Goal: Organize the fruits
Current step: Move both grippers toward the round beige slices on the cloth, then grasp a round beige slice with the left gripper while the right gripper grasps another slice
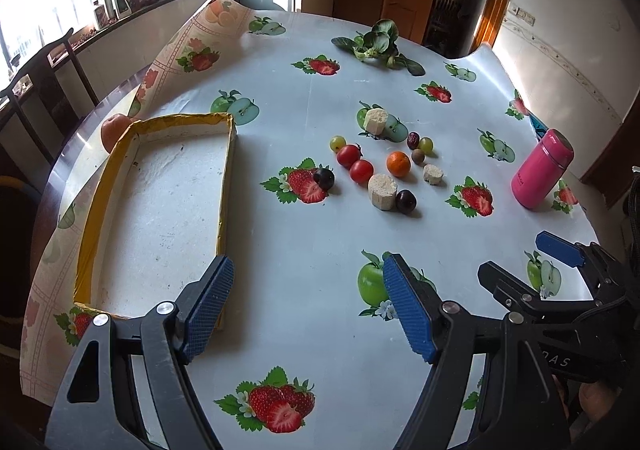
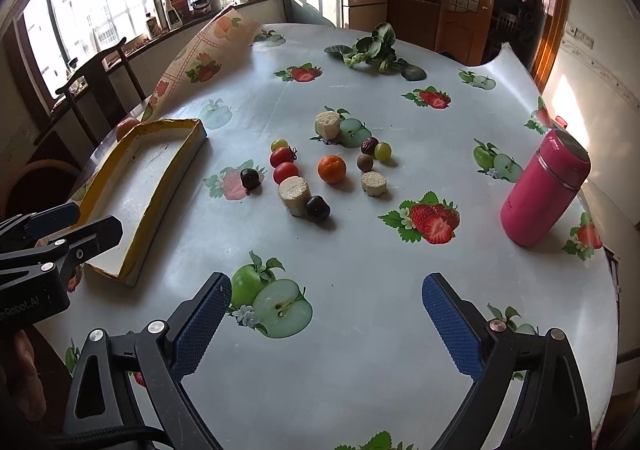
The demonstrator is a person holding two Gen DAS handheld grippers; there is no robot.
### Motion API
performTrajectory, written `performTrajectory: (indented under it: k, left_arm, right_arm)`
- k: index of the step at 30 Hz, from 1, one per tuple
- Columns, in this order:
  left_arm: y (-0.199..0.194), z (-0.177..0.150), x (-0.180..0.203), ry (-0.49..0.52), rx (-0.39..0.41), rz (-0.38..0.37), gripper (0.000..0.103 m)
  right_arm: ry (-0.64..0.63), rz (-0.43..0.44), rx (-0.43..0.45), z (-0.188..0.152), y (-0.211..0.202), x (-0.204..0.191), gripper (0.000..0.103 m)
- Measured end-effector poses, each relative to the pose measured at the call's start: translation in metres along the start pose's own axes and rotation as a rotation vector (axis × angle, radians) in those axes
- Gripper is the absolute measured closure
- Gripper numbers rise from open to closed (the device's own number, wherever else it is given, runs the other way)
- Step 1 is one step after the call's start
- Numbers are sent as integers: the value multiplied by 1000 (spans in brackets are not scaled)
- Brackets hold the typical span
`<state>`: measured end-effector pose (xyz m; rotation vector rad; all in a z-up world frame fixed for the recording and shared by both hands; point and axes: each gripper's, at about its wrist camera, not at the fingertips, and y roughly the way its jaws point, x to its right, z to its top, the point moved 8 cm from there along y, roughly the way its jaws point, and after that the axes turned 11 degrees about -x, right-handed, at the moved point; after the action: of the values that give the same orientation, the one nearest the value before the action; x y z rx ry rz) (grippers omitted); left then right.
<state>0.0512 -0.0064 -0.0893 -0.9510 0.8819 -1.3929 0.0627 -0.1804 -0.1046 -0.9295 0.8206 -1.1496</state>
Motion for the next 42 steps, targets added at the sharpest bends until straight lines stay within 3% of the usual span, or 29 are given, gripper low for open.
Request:
performTrajectory:
  k: [7, 12, 14, 20, 30, 33, 40, 42]
  left_arm:
    - [27, 0, 7, 3, -51, -48, 26]
    - [51, 5, 12, 4, -114, -68, 26]
    - [59, 8, 14, 8, -138, -70, 26]
    - [78, 27, 24, 10, -165, -98, 26]
    - [116, 65, 40, 9, -186, -122, 26]
    - [128, 74, 46, -15, -198, -161, 26]
    - [159, 88, 58, -38, -232, -192, 26]
    - [167, 91, 60, -41, -243, -202, 31]
  right_arm:
    - [14, 47, -59, -5, 21, 6, 19]
    - [23, 52, -96, -5, 38, 10, 19]
    - [27, 61, -106, -5, 43, 11, 27]
    - [48, 67, -137, 3, 60, 18, 34]
    - [99, 86, -158, 30, 83, 34, 45]
    - [117, 99, -158, 41, 90, 39, 55]
    - [166, 96, -137, 72, 106, 57, 59]
    - [172, 99, -133, 80, 112, 59, 61]
